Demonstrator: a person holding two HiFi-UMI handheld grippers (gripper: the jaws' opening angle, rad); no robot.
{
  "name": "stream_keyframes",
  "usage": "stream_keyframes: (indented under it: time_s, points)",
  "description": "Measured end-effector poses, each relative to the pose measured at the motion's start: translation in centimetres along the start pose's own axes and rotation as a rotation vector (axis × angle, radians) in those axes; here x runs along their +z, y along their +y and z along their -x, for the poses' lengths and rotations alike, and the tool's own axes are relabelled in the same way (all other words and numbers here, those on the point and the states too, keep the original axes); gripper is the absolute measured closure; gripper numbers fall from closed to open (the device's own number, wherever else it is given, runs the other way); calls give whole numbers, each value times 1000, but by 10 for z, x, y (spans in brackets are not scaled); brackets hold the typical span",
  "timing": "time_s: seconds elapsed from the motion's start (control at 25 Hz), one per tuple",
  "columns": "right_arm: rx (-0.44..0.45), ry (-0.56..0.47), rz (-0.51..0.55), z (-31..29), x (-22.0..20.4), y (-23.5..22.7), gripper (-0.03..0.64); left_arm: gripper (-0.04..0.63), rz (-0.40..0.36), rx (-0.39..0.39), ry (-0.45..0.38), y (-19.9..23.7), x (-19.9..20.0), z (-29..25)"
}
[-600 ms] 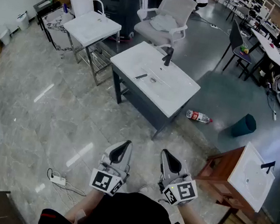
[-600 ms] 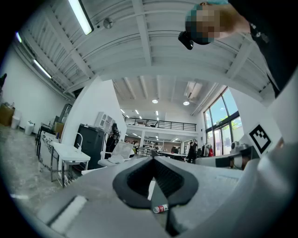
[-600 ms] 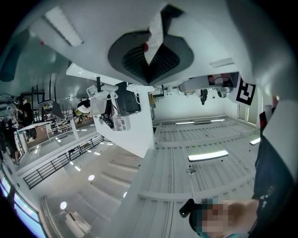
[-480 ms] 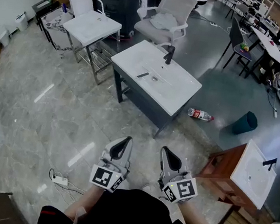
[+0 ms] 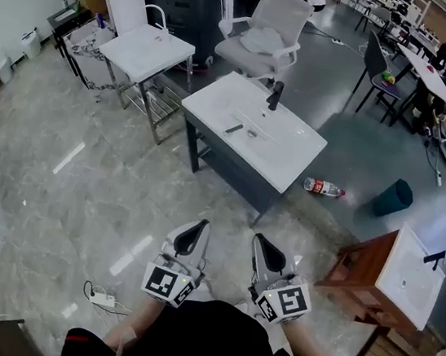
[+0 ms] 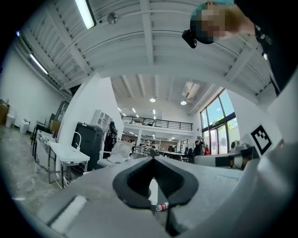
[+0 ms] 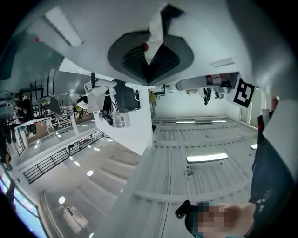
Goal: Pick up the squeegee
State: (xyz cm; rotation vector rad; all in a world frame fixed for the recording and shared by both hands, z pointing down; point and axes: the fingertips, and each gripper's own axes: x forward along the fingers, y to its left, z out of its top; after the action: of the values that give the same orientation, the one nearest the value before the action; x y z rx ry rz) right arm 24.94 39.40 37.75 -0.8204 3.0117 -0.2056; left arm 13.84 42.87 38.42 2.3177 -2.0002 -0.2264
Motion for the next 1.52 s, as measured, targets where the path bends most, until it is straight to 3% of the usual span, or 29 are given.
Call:
stream_keyframes:
  time_s: [0.16, 0.36, 0.56, 0.8, 1.0, 1.28, 1.52]
  points:
    - [-3, 0, 7, -10, 2, 12, 615, 594, -50, -32, 29, 5, -3, 1]
    - [26, 16, -15, -21, -2, 24, 614, 594, 54, 6, 30, 34, -9, 3]
    - [33, 26, 28, -35, -2, 35, 614, 594, -13, -3, 46, 59, -3, 9]
    - [33, 49, 66, -64, -9, 26, 614, 594, 19, 31, 24, 89, -1, -1]
    - [55, 54, 77, -94, -11, 20, 615, 594, -5, -4, 38, 90, -6, -14]
    - [44, 77, 33, -136, -18, -21, 614, 594, -30, 14, 66, 118, -15, -56]
    - [38, 93, 16, -172, -13, -71, 615, 594, -76, -17, 109, 126, -22, -110]
